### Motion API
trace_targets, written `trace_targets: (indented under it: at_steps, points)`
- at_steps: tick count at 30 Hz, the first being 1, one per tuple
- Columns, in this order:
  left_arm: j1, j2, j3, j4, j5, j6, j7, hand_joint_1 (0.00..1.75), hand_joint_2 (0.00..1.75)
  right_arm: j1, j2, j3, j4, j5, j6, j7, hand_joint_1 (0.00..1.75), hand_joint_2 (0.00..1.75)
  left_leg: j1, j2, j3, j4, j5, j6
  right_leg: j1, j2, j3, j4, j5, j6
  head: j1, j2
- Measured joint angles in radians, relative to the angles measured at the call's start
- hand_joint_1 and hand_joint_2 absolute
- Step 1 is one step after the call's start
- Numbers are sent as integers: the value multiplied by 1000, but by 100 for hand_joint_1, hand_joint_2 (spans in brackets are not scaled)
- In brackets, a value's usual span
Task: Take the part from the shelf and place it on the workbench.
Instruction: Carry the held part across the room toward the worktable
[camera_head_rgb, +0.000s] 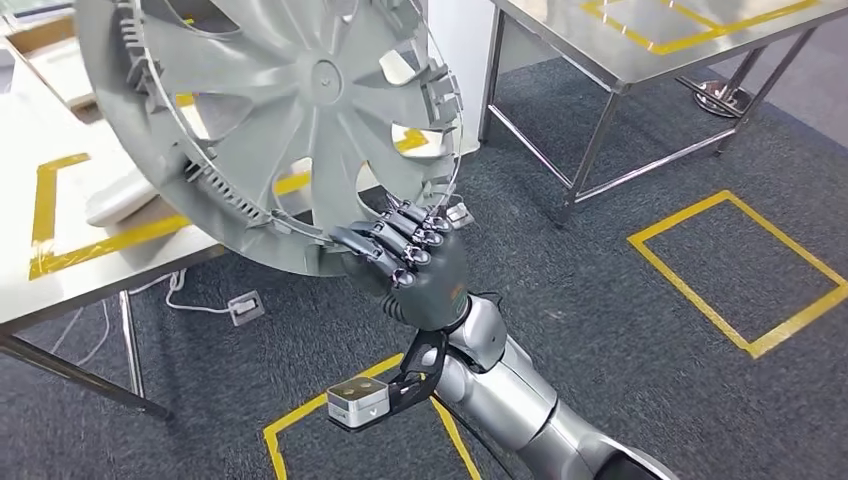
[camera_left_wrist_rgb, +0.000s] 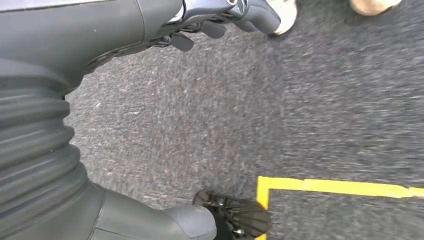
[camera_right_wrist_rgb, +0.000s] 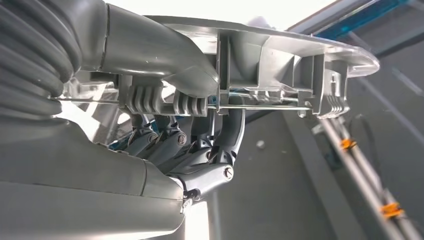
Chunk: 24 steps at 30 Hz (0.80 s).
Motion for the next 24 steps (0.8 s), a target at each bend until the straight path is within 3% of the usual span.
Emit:
trace_targets:
  at_steps: [3, 5, 7, 9, 11, 15, 17, 19, 20, 21, 23, 24]
  points:
    - [1, 0, 0, 0, 0, 0, 1, 0, 175, -1, 3, -2, 1, 1, 2, -4, 175, 175, 3, 2, -112, 187, -60, -8, 0, -1, 17, -2, -14, -12, -5, 0]
    - [4, 0, 0, 0, 0, 0, 1, 0, 175, 0, 4, -2, 2, 2, 3, -6, 175, 175, 3, 2, -162, 237, -42, -8, 1, 2, 31, -2, -26, -12, -5, 0]
    - [5, 0, 0, 0, 0, 1, 2, 0, 175, 0, 6, -2, 2, 2, 3, -5, 175, 175, 3, 2, -138, 139, 50, -2, 1, 5, 53, -1, -41, -9, -5, 0]
    - [5, 1, 0, 0, 0, 1, 1, 0, 175, 0, 8, -2, 2, 2, 4, -5, 175, 175, -1, 2, -86, 14, 112, 7, 2, 5, 72, -1, -57, -1, -7, 0]
    - [3, 1, 0, 0, 1, 3, 1, 0, 175, 0, 9, -2, 3, 1, 3, -6, 175, 175, -6, 2, -63, -31, 108, 15, 3, 5, 76, -2, -65, 10, -7, 0]
    - [3, 0, 1, 0, 4, 6, -1, 0, 175, 0, 10, -3, 5, -4, 2, -9, 175, 175, -1, 1, -47, -49, 98, 39, 2, 3, 67, 22, -85, 33, -4, 0]
    - [2, 0, 1, 0, 5, 7, -3, 0, 175, 2, 10, -4, 7, -8, 2, -14, 175, 175, 2, 2, -37, -53, 91, 48, -1, 1, 11, 125, -123, 41, 0, 0]
    - [3, -1, 1, 0, 9, 7, -6, 0, 175, 4, 10, -6, 12, -9, 1, -19, 175, 175, 2, 2, -31, -52, 81, 50, -3, 1, -77, 253, -155, 48, 1, 0]
    - [4, -1, 1, 0, 12, 7, -8, 0, 175, 5, 10, -6, 14, -9, 1, -21, 175, 175, 2, 1, -25, -51, 75, 50, -4, 1, -105, 279, -146, 49, 2, 0]
    - [5, -1, 1, 0, 14, 7, -10, 0, 175, 6, 10, -6, 16, -10, 0, -21, 175, 175, 2, 1, -17, -50, 69, 48, -5, 1, -115, 269, -117, 49, 2, 0]
    - [5, -1, 1, 0, 15, 7, -14, 0, 175, 5, 10, -7, 17, -11, 0, -21, 175, 175, 2, -1, 1, -50, 53, 42, -6, -1, -77, 147, -23, 45, 4, 0]
    - [4, -2, 1, 0, 16, 7, -16, 0, 175, 4, 10, -7, 18, -11, 0, -21, 175, 175, 1, -2, 6, -49, 46, 37, -4, -2, -52, 83, 8, 42, 3, 0]
